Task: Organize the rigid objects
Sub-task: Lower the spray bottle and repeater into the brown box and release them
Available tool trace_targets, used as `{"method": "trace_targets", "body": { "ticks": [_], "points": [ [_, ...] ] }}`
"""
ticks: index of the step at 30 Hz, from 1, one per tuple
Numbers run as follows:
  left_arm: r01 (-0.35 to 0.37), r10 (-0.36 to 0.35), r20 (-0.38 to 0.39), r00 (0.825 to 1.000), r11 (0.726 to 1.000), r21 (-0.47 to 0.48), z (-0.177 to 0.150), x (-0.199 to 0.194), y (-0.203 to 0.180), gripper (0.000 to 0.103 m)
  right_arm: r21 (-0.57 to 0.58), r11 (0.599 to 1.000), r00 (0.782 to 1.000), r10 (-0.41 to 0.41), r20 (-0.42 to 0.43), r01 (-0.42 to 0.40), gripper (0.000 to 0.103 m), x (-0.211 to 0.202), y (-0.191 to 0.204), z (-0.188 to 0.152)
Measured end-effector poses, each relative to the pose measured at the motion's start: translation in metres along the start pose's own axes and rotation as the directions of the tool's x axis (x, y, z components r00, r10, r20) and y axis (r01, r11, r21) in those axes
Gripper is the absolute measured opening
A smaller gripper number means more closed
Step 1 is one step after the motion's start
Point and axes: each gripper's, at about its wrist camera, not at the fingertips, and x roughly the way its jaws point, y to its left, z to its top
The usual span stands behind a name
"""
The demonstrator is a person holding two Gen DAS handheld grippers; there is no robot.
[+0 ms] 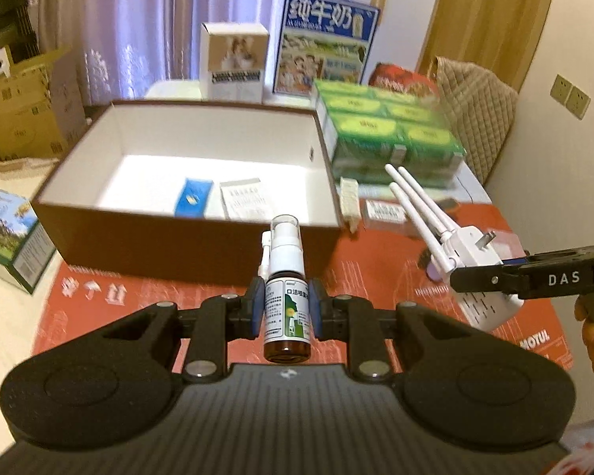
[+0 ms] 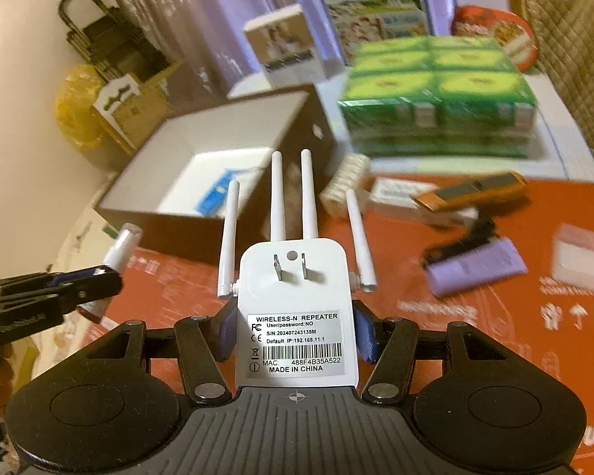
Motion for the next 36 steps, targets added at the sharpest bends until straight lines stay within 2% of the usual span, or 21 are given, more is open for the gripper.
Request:
{"method": "trace_targets", "body": {
  "ticks": [9,19,27,36],
  "points": [
    [-0.019,0.017,0.065,0.998,1.0,0.022,0.04,0.009,0.04,0.019,0.002,0.998,0.998,0.061,0.026,-0.061,0.054,0.031,0.054,0.039],
    [-0.05,0.047,0.066,0.997,0.998,0.043,0.082,0.048,0.097,0.019,0.037,0.999,0.999,0.015,0.029,-0.016,0.054,0.091,0.091,0.08],
    [-0.063,0.062,0.014,0.998,0.996,0.056,0.106,0.089,0.14,0.019,0.068,0.997,0.999,-0.046,0.018,0.045,0.054,0.136,0.111,0.107],
    [-0.068,0.074,-0.092,0.993,0.995,0.07,0.115,0.135,0.177,0.019,0.077,0.991,0.992,-0.106,-0.072,0.112,0.054,0.204,0.127,0.118]
  ]
}}
